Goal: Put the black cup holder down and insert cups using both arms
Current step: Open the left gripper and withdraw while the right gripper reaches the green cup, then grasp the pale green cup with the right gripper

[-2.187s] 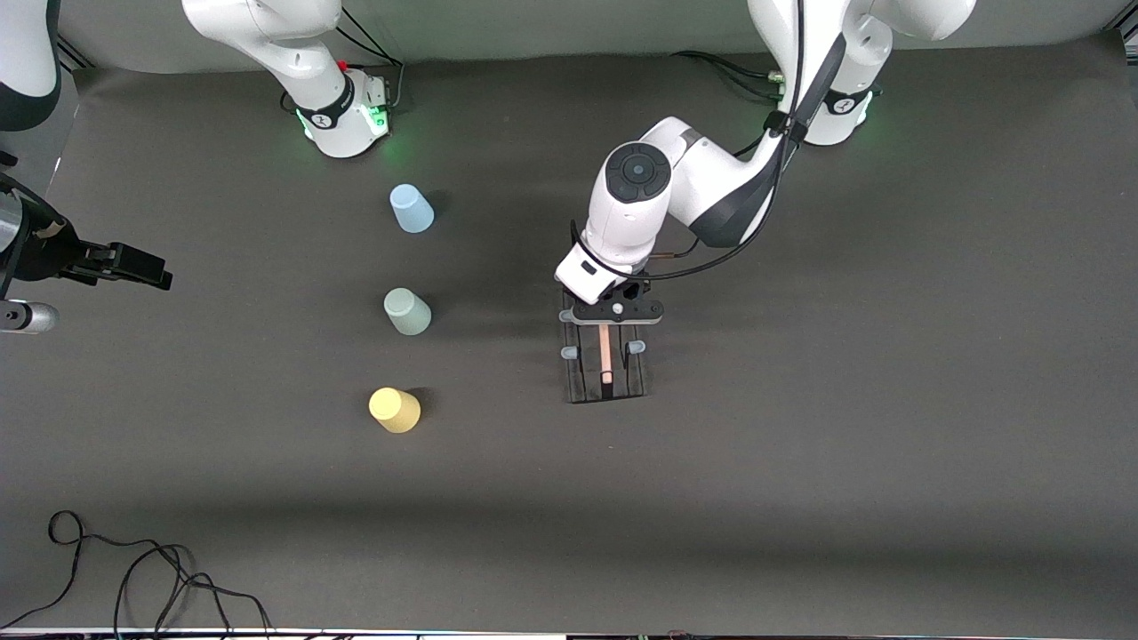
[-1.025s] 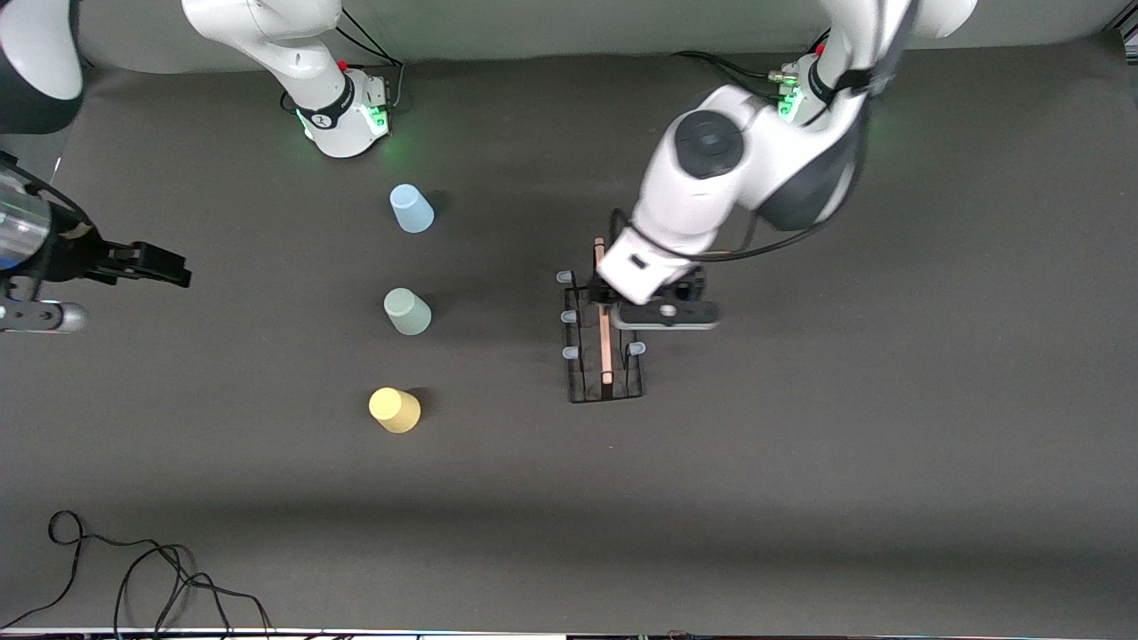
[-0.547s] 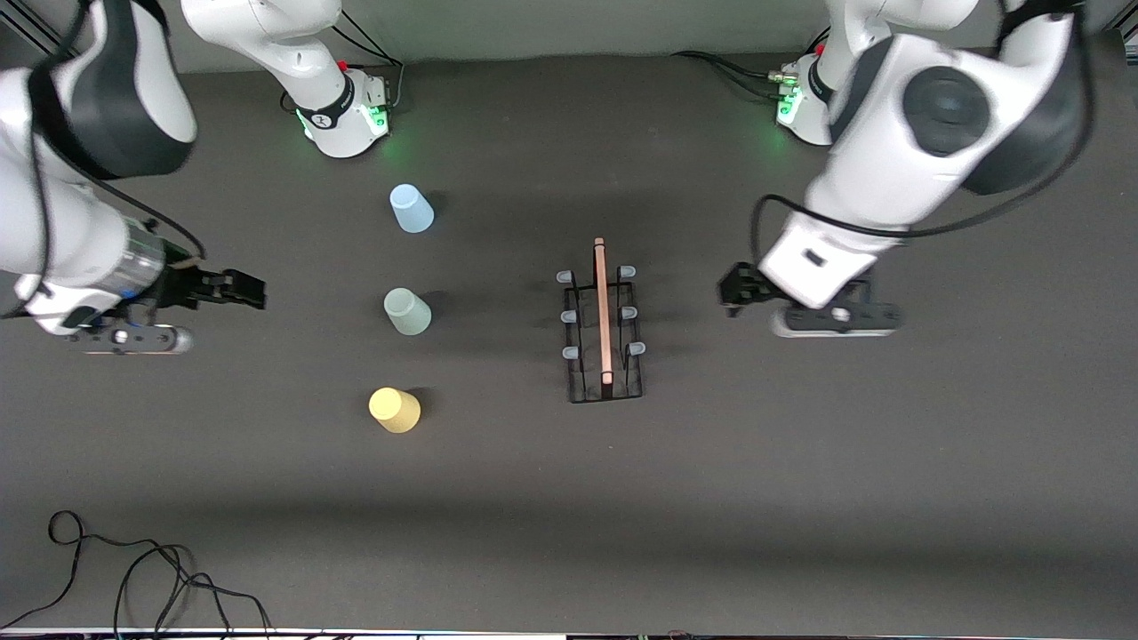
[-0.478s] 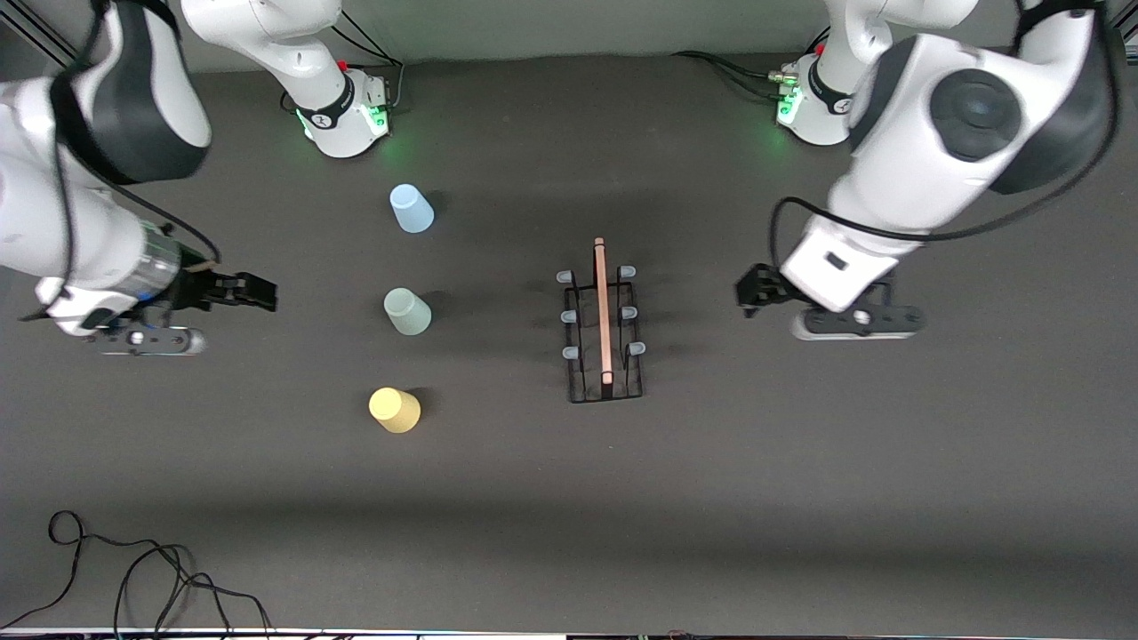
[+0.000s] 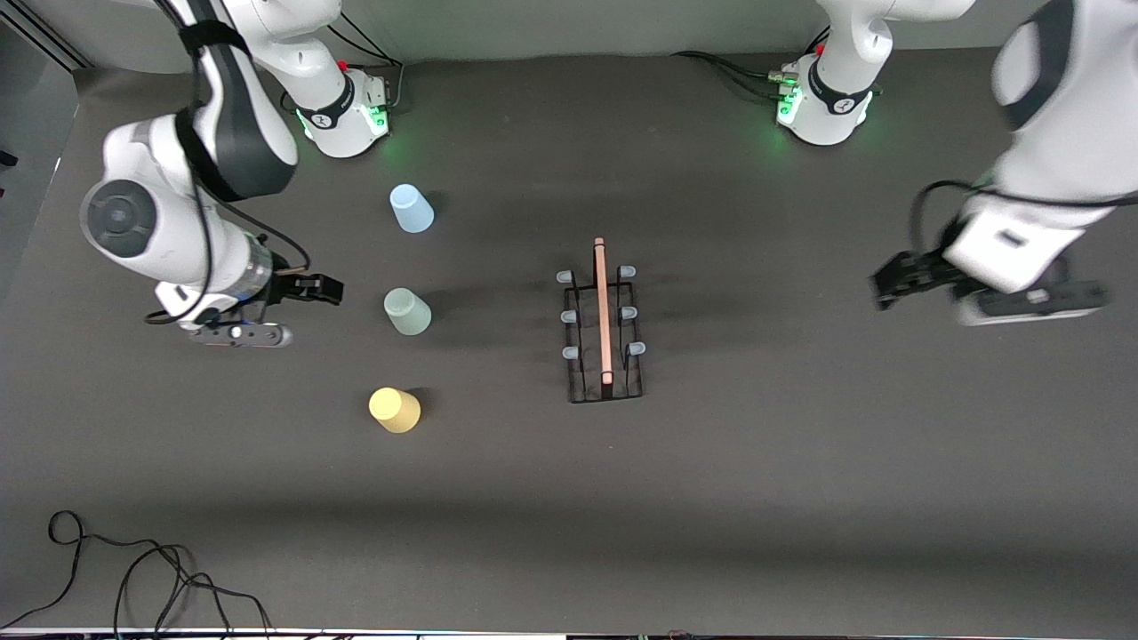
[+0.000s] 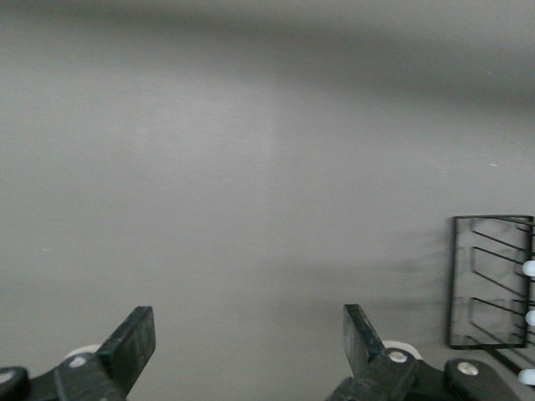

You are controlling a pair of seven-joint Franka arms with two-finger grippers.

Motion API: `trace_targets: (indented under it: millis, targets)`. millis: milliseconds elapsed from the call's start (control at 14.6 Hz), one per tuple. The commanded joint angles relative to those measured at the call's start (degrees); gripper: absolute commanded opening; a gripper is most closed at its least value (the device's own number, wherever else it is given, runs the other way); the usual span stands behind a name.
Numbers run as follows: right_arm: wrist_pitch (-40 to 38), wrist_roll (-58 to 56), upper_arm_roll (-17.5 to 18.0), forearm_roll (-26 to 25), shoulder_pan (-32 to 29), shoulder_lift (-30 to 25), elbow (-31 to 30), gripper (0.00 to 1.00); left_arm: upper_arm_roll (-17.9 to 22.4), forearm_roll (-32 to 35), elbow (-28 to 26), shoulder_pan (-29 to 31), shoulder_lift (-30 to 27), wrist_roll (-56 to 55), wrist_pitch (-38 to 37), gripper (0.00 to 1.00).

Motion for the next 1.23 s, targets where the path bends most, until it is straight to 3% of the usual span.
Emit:
trace_targets:
  millis: [0,273,478,684,1162]
  targets:
    - [6.5,1.51,-0.32,1.0,1.85,-2.55,-7.09,1.0,-0.85,0.74,-2.96,4.37,-2.68,4.86,0.56,1.0]
    - [16.09,5.03,-0.32,1.09,4.06,-0.89,-12.46,1.0,-0.85,0.74,-2.44,4.73,-1.18,7.66,0.48,1.0]
    - [19.52,6.79,-0.32,4.16,4.15,0.25,-14.83,1.0,-0.85,0.74,-1.21,6.4,-1.18,9.69,-0.14,1.0]
    - [24.61,6.97,-0.32,4.34,4.15,1.57,-17.56,1.0,-1.29,-0.05,6.67,8.86,3.11,11.89,-5.82,1.0]
    - [34.29,13.37,-0.32,4.34,8.44,7.72,-19.67,1.0,-1.73,0.73,8.02,7.99,6.55,12.86,-6.02,1.0]
